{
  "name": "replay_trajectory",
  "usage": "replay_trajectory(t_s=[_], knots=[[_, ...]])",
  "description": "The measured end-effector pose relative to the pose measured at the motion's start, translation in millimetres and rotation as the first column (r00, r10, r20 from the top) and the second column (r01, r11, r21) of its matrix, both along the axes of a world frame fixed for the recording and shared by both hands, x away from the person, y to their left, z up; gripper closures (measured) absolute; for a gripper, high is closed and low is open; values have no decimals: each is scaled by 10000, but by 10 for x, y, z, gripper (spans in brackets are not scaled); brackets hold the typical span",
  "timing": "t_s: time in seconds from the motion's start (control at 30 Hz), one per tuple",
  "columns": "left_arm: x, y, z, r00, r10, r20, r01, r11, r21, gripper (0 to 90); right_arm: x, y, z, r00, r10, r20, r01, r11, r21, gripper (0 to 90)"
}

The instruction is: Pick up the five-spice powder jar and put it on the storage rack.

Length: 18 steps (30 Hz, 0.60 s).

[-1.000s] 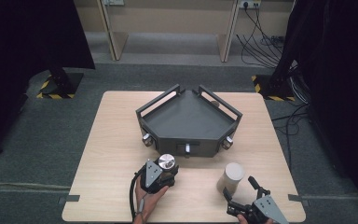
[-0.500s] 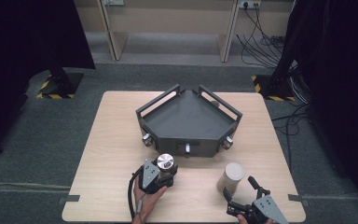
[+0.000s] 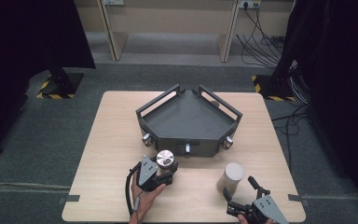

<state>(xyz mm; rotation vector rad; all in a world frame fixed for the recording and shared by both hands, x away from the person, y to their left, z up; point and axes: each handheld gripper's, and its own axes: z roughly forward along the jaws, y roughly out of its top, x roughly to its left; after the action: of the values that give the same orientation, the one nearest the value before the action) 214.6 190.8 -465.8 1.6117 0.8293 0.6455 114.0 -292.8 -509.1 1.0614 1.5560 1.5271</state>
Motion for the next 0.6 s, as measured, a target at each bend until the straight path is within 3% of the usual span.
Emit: replay_trajectory(t_s=[0.6], knots=[[51, -3, 339, 9980, -485, 414, 476, 9986, 227, 310, 3, -1, 2, 10000, 13, -11, -13, 10000, -24, 4]])
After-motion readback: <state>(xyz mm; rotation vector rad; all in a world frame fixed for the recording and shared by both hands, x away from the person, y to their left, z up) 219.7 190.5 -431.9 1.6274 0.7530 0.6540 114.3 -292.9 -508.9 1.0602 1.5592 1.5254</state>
